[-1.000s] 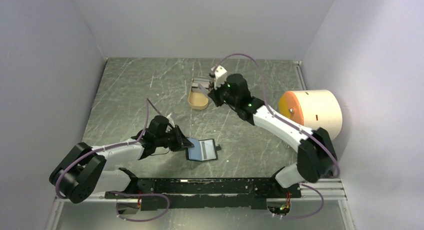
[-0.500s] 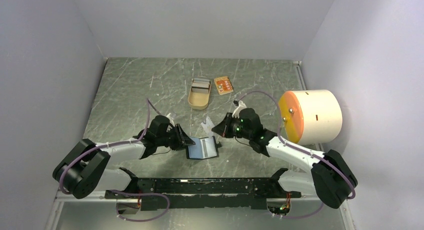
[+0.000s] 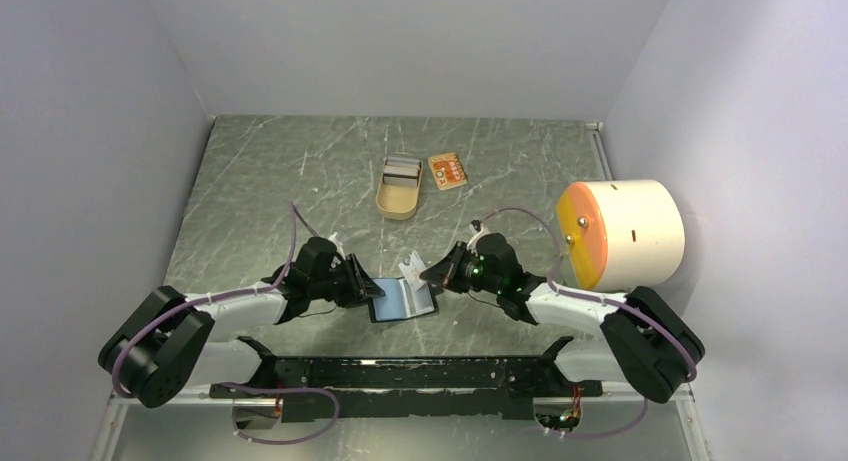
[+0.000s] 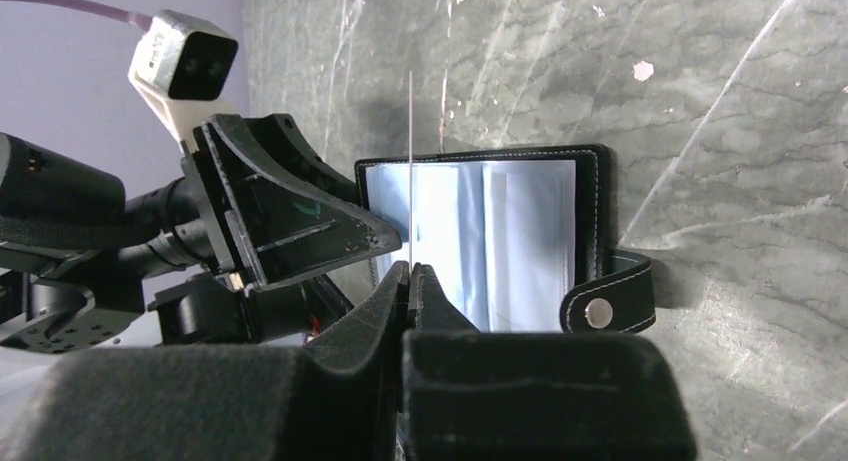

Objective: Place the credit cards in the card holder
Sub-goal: Insert the credit card into the card holder.

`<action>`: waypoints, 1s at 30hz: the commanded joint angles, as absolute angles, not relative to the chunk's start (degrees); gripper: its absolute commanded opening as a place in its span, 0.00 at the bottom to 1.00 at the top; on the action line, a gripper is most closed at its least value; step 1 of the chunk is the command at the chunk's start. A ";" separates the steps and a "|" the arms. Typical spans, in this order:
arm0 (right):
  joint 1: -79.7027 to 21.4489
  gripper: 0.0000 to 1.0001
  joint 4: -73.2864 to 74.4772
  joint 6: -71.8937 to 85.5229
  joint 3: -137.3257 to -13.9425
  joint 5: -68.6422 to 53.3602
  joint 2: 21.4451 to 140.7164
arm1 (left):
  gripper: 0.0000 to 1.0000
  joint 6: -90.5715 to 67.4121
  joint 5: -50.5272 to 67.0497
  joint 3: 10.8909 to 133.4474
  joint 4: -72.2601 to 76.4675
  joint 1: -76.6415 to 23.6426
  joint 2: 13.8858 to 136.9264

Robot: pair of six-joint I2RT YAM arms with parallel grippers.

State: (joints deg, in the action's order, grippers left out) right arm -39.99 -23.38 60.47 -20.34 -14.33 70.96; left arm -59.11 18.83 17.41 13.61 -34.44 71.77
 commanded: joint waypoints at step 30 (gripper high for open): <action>-46.66 0.00 -34.19 54.80 -14.95 -13.75 80.60 | 0.19 -55.16 14.17 16.09 9.54 -34.19 71.35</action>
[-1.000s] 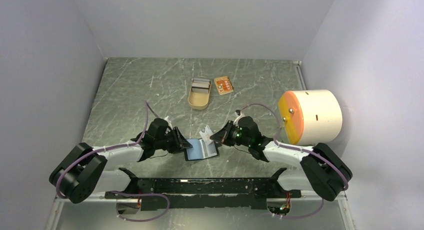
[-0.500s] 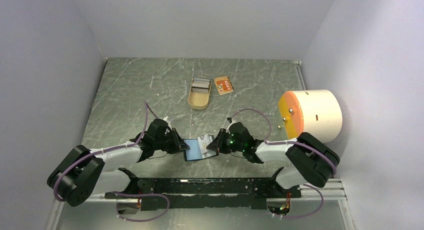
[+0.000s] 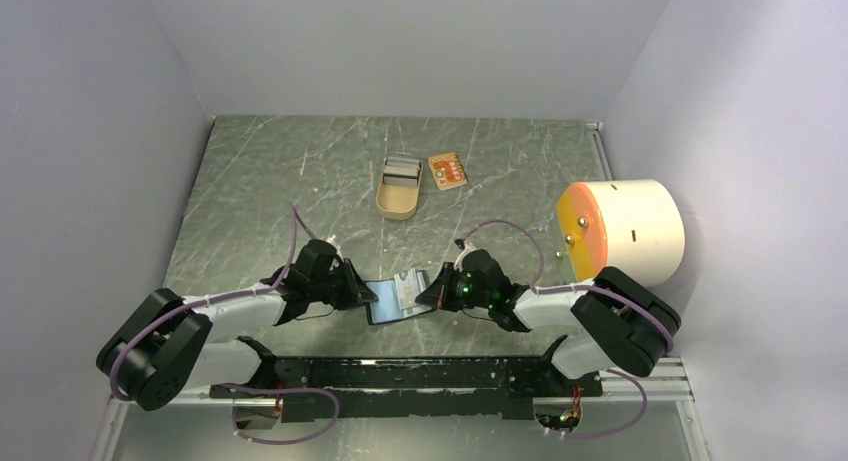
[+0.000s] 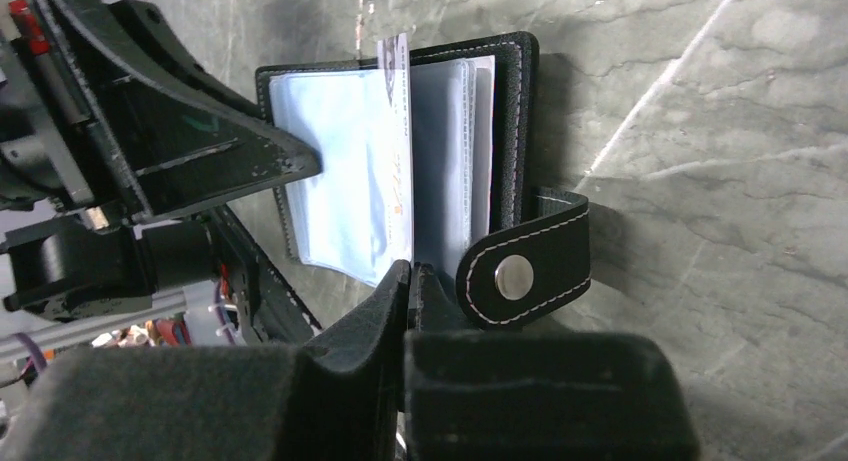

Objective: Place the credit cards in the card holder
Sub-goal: Insert the credit card into the card holder.

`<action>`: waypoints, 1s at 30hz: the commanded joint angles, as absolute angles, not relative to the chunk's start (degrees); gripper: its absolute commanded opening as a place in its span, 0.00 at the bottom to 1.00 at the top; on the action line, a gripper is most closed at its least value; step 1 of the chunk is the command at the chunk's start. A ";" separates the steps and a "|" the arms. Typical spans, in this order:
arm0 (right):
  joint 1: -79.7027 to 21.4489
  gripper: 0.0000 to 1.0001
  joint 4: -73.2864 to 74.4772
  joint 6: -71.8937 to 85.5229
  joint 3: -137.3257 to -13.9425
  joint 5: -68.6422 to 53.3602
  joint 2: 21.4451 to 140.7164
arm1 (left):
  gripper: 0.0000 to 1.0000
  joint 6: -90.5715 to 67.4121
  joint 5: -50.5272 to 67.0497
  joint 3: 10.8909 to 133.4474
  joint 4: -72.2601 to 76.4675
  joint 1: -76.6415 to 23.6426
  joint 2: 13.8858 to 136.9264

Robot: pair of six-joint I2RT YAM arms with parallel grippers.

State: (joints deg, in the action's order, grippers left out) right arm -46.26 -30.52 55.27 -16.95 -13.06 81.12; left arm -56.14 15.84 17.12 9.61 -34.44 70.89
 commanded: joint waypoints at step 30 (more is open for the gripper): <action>-47.40 0.00 -37.85 58.36 -15.67 -21.28 87.57 | 0.20 -54.70 14.49 16.68 9.28 -34.13 71.89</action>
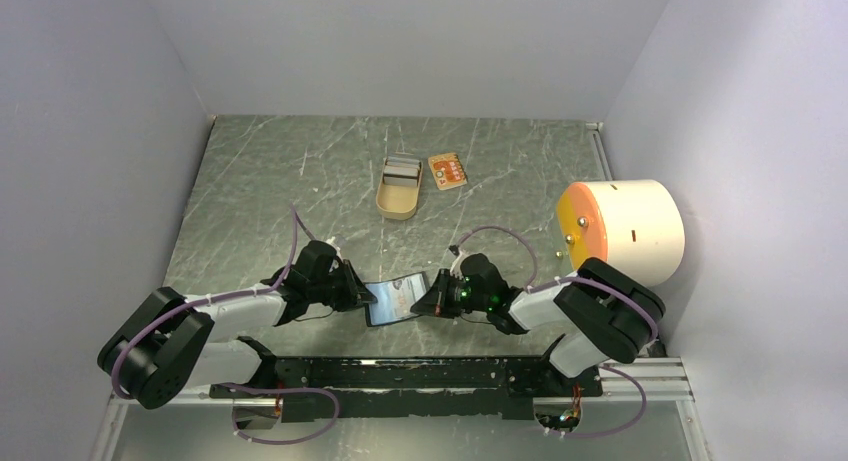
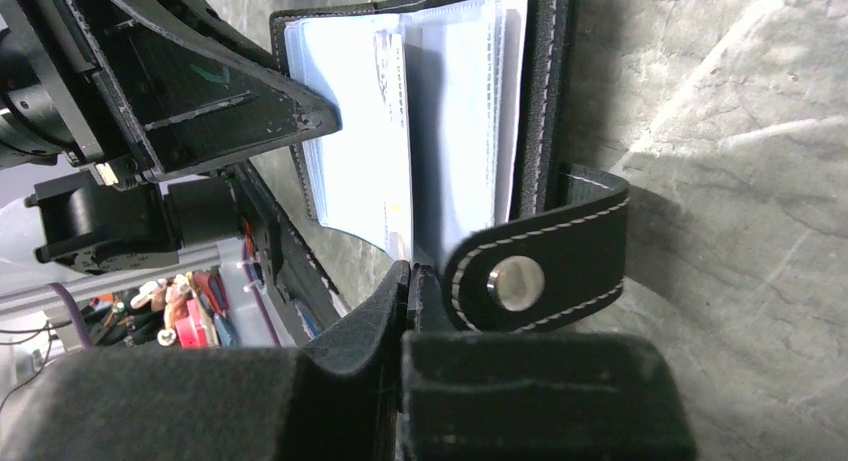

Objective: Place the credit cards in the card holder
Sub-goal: Insert the credit card into the card holder.

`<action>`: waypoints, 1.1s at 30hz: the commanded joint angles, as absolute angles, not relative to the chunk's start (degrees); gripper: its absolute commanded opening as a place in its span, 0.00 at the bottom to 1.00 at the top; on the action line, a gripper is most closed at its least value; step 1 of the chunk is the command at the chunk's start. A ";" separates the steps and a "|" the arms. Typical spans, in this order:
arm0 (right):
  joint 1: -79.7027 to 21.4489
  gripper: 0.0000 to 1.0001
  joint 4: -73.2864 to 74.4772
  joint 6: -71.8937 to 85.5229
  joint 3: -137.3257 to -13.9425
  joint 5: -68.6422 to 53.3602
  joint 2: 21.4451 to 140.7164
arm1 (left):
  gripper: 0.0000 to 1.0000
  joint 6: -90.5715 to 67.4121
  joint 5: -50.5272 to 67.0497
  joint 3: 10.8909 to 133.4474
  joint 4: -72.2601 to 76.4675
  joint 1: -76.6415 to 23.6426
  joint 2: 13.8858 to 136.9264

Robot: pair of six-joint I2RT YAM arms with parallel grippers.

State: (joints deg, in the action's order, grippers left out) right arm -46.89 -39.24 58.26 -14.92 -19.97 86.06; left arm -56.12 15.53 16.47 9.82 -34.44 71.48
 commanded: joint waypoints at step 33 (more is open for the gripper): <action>-48.67 0.00 -37.28 63.10 -12.23 -13.88 84.60 | 0.20 -55.31 15.13 16.84 9.42 -34.19 71.30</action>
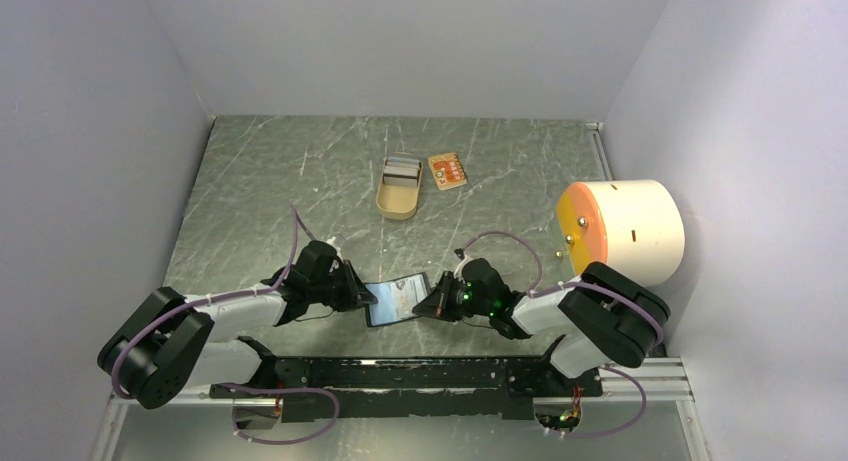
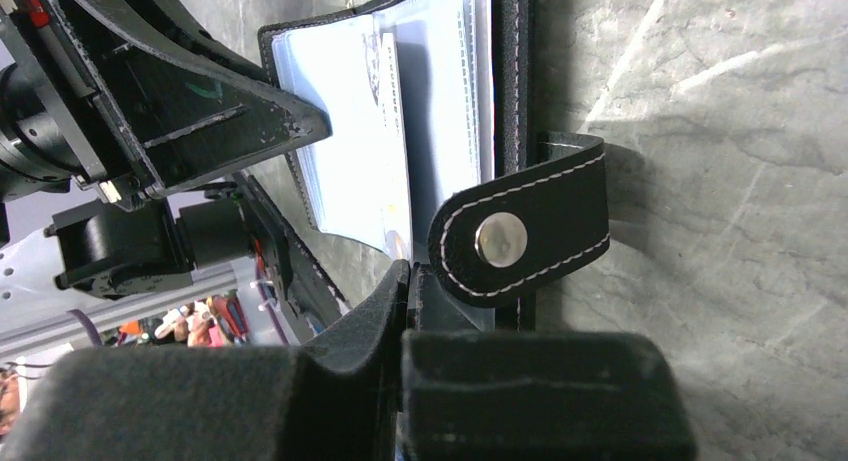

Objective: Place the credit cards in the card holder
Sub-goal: Insert the credit card into the card holder.

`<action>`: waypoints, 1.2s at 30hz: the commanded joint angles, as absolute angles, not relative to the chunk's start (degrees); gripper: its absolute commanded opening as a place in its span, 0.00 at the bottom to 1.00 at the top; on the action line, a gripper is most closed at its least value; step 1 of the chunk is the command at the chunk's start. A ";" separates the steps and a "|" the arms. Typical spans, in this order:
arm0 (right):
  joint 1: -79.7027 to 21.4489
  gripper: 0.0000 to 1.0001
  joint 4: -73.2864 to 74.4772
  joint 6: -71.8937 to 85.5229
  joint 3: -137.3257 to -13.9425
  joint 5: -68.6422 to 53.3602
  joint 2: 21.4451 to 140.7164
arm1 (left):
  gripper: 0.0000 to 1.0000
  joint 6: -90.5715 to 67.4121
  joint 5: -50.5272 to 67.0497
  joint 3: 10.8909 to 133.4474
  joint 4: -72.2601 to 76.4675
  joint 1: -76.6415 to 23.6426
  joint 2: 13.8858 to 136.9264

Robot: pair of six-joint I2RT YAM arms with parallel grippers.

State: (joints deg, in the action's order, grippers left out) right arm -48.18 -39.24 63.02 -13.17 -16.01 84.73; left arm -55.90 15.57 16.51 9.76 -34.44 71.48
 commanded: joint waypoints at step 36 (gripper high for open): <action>-51.55 0.00 -34.36 60.82 -17.21 -16.51 88.45 | 0.20 -54.01 16.87 18.53 9.97 -34.27 72.26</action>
State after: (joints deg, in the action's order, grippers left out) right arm -50.94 -38.09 62.63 -16.62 -15.29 87.31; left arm -55.48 15.88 16.60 9.80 -34.44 71.55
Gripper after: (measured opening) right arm 0.010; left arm 0.201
